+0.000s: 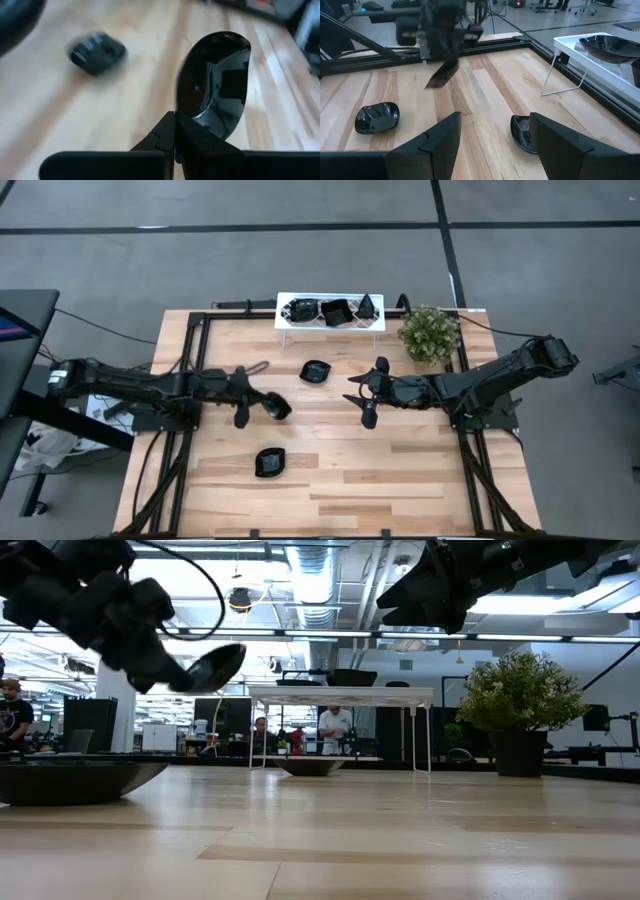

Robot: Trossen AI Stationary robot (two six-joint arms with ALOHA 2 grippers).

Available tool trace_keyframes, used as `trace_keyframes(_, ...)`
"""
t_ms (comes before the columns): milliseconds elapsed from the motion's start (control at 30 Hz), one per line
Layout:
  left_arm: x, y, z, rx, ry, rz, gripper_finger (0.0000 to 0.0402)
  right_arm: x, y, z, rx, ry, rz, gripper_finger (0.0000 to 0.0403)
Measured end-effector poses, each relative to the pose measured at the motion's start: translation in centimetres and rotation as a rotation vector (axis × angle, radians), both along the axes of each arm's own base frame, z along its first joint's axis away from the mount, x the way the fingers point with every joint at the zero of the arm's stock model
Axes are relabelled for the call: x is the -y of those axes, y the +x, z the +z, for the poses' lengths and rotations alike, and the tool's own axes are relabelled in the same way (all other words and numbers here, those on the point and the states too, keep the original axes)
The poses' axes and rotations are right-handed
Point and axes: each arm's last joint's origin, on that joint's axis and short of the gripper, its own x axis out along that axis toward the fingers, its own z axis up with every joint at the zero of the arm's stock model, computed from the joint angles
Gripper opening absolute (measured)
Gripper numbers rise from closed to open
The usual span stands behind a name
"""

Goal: Pick & Place Mini shaped plates
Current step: Stack the middle leaf-shaped plate on top of the leaf-shaped plates on the shelf

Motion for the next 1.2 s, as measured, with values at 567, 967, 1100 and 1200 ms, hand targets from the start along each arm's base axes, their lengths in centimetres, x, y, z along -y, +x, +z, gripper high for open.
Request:
trace_keyframes(567, -5.1, 2.5, 7.9, 0.342, 0.027, 0.318, 0.0009, 0.0, 0.0, 0.1, 0.009, -0.004, 0.001, 0.0230)
trace_keyframes(967, -12.4, 8.4, 10.6, 0.290, 0.026, 0.465, 0.0008, 1.9, 0.3, 0.5, -0.012, -0.186, -0.025, 0.0230)
trace_keyframes(1100, -14.5, 10.2, 9.2, 0.236, -0.013, 0.505, 0.0012, 2.6, 0.4, 0.5, -0.046, -0.284, -0.029, 0.0230)
trace_keyframes(1200, -15.5, 10.6, 8.9, 0.230, -0.034, 0.539, 0.0012, 2.9, 0.4, 0.5, -0.049, -0.287, -0.040, 0.0230)
